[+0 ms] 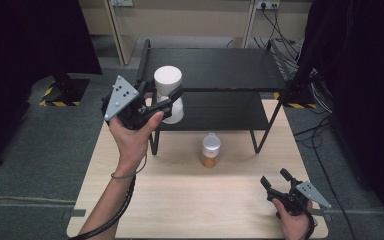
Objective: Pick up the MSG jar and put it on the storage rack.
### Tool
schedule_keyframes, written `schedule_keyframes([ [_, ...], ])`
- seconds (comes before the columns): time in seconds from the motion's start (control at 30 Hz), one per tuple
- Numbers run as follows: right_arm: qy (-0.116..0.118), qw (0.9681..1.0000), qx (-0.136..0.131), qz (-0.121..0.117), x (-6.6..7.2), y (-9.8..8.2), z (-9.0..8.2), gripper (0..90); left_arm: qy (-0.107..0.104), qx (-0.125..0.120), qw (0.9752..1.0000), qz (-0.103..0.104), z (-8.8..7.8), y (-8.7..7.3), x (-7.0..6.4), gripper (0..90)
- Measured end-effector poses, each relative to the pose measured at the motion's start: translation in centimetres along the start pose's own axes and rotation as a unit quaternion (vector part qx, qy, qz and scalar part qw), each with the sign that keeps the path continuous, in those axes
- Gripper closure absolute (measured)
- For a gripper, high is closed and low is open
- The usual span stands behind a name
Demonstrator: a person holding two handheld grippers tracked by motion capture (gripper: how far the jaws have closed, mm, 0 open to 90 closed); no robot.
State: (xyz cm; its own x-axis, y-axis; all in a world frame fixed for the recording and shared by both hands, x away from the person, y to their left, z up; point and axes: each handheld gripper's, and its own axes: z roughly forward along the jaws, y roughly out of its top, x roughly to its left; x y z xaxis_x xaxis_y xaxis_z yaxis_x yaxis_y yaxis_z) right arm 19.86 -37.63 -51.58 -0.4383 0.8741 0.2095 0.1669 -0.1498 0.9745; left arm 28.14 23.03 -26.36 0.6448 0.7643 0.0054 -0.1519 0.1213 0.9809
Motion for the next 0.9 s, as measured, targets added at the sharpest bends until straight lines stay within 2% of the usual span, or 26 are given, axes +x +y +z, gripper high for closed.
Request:
schedule_keyframes([
  [0.3,0.000,1.0000,-0.001,0.002,-0.1,0.0,0.0,7.1,0.010,0.005,0.9999,0.006,0.7,1.6,0.3,33.3],
  [0.9,0.001,1.0000,-0.001,0.003,-0.1,0.0,0.0,7.1,0.024,0.005,0.9996,0.010,1.9,3.4,1.0,33.3],
])
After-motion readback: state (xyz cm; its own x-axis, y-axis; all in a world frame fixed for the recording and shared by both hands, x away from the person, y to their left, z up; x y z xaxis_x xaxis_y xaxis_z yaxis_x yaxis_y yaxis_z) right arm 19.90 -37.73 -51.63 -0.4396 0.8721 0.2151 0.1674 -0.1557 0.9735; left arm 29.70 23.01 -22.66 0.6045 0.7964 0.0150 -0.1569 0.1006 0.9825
